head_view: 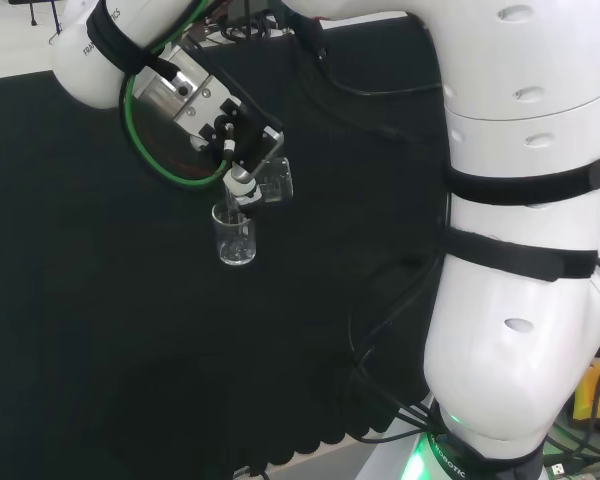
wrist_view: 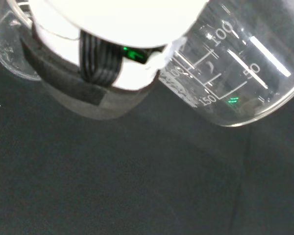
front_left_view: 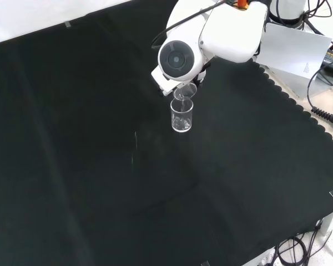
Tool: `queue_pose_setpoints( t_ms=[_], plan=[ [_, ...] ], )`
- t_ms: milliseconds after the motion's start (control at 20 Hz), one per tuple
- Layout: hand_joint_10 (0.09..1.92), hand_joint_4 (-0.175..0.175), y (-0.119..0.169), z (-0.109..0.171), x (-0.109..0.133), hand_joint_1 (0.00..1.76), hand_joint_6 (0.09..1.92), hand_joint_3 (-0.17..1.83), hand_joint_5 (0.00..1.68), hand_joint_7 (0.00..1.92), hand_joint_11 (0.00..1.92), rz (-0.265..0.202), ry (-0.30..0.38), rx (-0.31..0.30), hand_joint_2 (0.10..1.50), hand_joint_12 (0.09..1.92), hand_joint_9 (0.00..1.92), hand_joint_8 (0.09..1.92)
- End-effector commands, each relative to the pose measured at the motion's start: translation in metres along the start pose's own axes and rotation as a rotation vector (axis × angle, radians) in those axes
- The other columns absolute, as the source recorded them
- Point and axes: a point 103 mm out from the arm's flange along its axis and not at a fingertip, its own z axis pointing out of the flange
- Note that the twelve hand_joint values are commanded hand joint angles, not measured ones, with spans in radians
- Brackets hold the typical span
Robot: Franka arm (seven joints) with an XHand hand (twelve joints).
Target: Pour the water from the handheld beaker into the one on the table.
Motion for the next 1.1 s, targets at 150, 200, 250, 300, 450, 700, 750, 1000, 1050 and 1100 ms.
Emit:
queue_pose_setpoints(
  t_ms=[150, 200, 250, 300, 450, 700, 750, 1000, 1050, 1100],
  plan=[
    [0.93, -0.175, 0.0013, -0.0007, -0.0016, 1.3, 1.02, 0.89, 1.11, 1.17, 1.12, 0.016, -0.014, 0.017, 0.6, 0.9, 1.54, 1.01],
    [0.93, -0.175, 0.0017, -0.0005, -0.0014, 1.3, 1.02, 0.89, 1.11, 1.17, 1.12, 0.016, -0.016, 0.022, 0.6, 0.9, 1.54, 1.01],
    [0.93, -0.175, 0.002, -0.0004, -0.0015, 1.3, 1.02, 0.89, 1.11, 1.17, 1.12, 0.017, -0.017, 0.024, 0.6, 0.9, 1.54, 1.01],
    [0.93, -0.175, 0.0023, -0.0002, -0.0017, 1.3, 1.02, 0.89, 1.11, 1.17, 1.12, 0.018, -0.017, 0.026, 0.6, 0.91, 1.54, 1.01],
    [0.93, -0.175, 0.0029, -0.0007, -0.0028, 1.3, 1.02, 0.89, 1.11, 1.17, 1.12, 0.021, -0.018, 0.029, 0.6, 0.91, 1.54, 1.01],
    [0.93, -0.175, 0.0038, -0.0008, -0.0025, 1.3, 1.03, 0.89, 1.11, 1.17, 1.12, 0.022, -0.023, 0.042, 0.6, 0.91, 1.54, 1.01],
    [0.93, -0.175, 0.004, -0.0006, -0.0022, 1.3, 1.03, 0.89, 1.11, 1.17, 1.12, 0.022, -0.024, 0.045, 0.6, 0.91, 1.54, 1.01],
    [0.93, -0.175, 0.0042, -0.0005, -0.0022, 1.3, 1.03, 0.89, 1.11, 1.17, 1.12, 0.019, -0.028, 0.053, 0.6, 0.91, 1.54, 1.02],
    [0.93, -0.175, 0.0042, -0.0001, -0.0029, 1.3, 1.03, 0.89, 1.11, 1.17, 1.12, 0.016, -0.027, 0.055, 0.6, 0.91, 1.54, 1.02],
    [0.93, -0.175, 0.0043, -0.0002, -0.0031, 1.3, 1.03, 0.89, 1.11, 1.17, 1.12, 0.016, -0.028, 0.056, 0.6, 0.91, 1.54, 1.02]
  ],
)
